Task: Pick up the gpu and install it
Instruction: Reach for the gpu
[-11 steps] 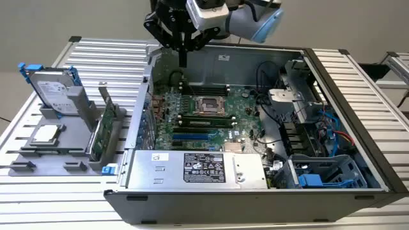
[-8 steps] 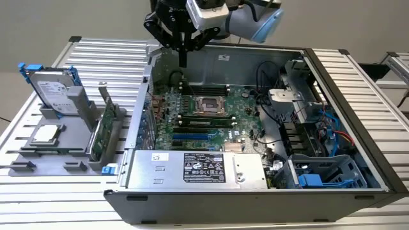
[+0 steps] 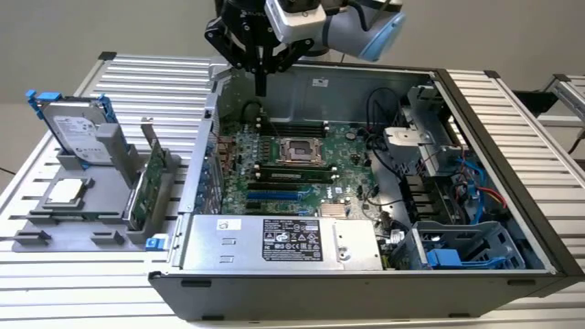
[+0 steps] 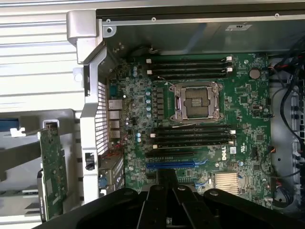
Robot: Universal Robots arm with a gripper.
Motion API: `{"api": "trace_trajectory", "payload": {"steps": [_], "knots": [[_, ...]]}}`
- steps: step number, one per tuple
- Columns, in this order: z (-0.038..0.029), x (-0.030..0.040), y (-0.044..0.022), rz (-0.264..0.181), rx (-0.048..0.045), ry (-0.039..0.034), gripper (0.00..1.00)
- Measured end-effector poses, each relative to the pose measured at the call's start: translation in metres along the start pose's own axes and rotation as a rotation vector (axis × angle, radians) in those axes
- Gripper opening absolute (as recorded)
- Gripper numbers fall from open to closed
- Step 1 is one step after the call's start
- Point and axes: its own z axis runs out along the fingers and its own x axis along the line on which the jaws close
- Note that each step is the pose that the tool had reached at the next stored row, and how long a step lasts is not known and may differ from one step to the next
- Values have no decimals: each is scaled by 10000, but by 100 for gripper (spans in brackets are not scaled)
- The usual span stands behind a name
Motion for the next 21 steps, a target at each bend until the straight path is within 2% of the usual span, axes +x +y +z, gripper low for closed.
{"api": "trace_trajectory", "payload": {"steps": [10, 21], "knots": [[-2, 111, -8, -1, -1, 0, 0], [-6, 284, -25, -1, -1, 0, 0]]}}
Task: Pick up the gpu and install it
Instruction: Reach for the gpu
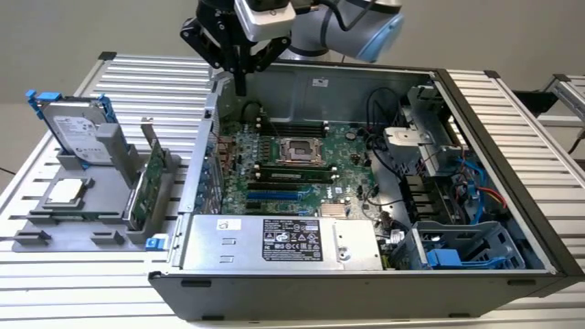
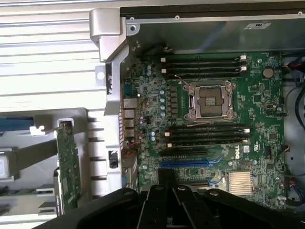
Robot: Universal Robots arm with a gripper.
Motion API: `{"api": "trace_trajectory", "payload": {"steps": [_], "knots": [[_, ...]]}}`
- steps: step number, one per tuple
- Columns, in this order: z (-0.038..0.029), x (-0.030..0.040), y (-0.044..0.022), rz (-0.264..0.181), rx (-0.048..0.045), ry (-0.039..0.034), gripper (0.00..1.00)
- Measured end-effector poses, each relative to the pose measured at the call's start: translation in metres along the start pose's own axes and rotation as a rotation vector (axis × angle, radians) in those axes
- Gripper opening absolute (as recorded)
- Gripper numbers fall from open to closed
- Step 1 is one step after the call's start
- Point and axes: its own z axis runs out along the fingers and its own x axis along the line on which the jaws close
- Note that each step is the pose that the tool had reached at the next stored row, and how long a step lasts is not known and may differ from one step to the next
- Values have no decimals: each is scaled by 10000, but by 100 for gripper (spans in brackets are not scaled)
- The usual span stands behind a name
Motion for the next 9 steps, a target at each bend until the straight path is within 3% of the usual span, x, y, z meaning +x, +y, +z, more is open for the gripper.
{"api": "trace_trajectory", "payload": {"steps": [9], "knots": [[-4, 173, -21, 0, 0, 0, 0]]}}
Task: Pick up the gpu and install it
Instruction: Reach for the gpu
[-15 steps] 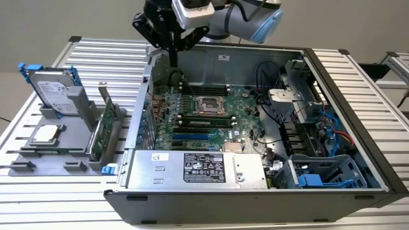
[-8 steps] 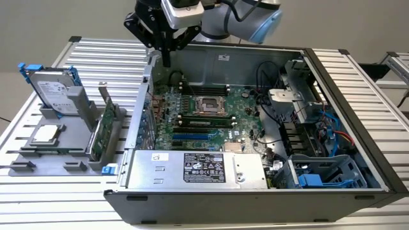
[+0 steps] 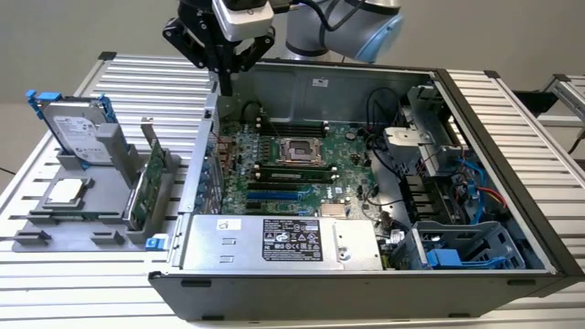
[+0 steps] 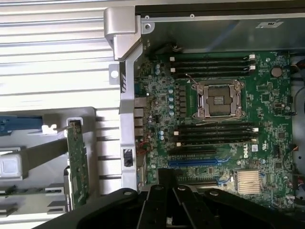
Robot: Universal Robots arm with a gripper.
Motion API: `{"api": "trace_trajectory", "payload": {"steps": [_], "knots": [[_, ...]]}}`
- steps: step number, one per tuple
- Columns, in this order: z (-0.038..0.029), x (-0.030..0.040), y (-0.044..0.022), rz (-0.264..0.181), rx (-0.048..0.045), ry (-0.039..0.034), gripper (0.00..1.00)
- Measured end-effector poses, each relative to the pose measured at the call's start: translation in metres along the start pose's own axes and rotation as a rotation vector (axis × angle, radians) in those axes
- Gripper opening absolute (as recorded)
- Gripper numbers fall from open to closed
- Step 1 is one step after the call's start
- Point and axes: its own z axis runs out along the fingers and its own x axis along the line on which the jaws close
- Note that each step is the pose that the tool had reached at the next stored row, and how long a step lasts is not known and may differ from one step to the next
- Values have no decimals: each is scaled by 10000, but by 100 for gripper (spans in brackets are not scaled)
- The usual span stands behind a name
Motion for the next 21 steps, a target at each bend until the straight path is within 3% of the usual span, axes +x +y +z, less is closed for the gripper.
{"api": "trace_trajectory", "payload": {"steps": [21], "knots": [[-11, 417, -62, 0, 0, 0, 0]]}}
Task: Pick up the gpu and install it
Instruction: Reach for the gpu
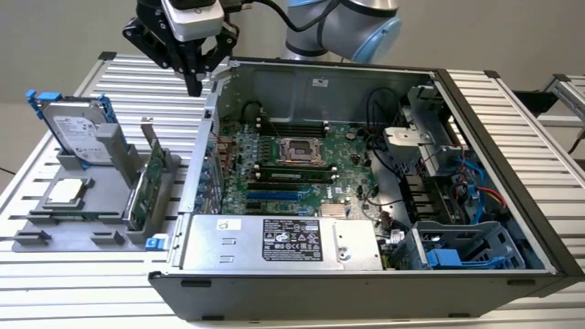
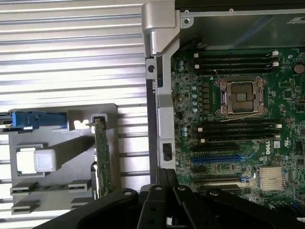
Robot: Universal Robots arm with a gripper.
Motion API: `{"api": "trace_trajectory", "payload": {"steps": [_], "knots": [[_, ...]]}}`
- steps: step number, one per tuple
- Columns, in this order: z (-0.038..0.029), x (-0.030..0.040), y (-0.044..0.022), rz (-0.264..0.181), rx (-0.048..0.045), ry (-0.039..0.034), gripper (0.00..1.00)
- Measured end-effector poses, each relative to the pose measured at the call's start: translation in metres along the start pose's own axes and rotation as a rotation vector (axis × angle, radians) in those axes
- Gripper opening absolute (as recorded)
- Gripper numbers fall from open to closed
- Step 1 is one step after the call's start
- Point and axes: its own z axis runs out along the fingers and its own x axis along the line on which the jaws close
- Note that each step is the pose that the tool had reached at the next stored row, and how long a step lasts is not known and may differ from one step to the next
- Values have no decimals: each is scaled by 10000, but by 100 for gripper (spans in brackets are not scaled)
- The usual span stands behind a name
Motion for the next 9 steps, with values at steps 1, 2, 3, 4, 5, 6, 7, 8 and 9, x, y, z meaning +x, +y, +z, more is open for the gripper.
{"api": "trace_trajectory", "payload": {"steps": [1, 2, 3, 4, 5, 6, 7, 8, 9], "knots": [[0, 18, -2, 0, 0, 0, 0], [-1, 36, -4, -1, 0, 0, 0], [-1, 54, -7, -1, 0, 0, 0], [-1, 72, -9, -1, 0, 0, 0], [-2, 91, -11, -1, 0, 0, 0], [-3, 109, -13, -1, 0, 0, 0], [-3, 128, -15, -1, 0, 0, 0], [-3, 146, -17, 0, 0, 0, 0], [-4, 165, -19, 0, 0, 0, 0]]}}
